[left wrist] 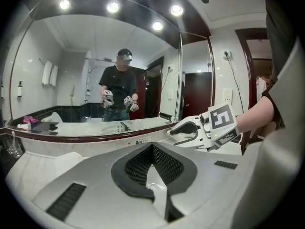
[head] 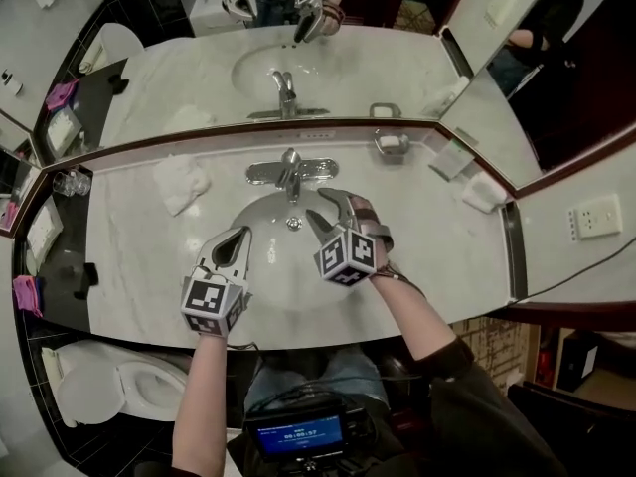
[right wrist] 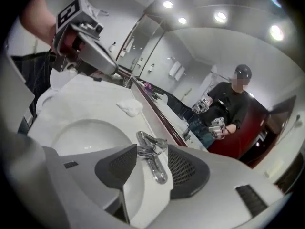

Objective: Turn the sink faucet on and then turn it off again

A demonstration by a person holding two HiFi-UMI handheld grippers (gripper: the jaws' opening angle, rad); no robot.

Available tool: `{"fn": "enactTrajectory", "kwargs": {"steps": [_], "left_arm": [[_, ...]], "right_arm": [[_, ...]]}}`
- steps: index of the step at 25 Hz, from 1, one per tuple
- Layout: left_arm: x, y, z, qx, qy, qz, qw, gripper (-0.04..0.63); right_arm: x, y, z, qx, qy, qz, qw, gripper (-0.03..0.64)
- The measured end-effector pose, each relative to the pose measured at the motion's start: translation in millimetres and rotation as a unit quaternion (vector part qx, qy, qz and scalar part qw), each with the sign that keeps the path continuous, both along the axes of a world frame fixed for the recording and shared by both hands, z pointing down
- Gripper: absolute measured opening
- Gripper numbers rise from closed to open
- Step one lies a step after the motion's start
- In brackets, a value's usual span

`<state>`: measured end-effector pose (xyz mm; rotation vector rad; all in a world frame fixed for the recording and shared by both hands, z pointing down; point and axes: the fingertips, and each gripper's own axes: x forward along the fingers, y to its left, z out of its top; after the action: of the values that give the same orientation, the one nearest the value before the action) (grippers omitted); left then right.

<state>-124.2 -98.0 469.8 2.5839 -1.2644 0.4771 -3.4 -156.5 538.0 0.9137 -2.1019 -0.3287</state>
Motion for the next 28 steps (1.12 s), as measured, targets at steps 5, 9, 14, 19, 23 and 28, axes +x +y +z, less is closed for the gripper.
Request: {"fn": "enactTrajectory", "kwargs": {"steps": [5,9,14,19,23,28], "left_arm": [[5,-9,8,0.004,0.009,-0.017,0.9998,0.000],[3,-11,17,0.000,0.014,-0.030,0.9995,0.000],[-9,-14,31,0.001,0.007,-0.032,0.9995,0.000],[-15,-13,37,-0.005,0.016,-0.045,0.9988,0.000],[-17,-15,44,-0.011,0.020,-0.055,0.9982,0.000],[-23,-17,53,-0.017,0.021,-0.061,0.9977,0.000]], "right_arm": [[-25,-37,23,0.067,0.111,-0.084,0.988,0.230],[-39,-57,49,0.089,0.162,-0.129,0.974,0.230],[-51,-76,73,0.098,0.187,-0.156,0.965,0.230],[-64,-89,84,0.112,0.200,-0.175,0.957,0.230],[-70,-94,98,0.111,0.211,-0.191,0.952,0.184],[-77,-97,91,0.150,0.200,-0.188,0.950,0.088]]}}
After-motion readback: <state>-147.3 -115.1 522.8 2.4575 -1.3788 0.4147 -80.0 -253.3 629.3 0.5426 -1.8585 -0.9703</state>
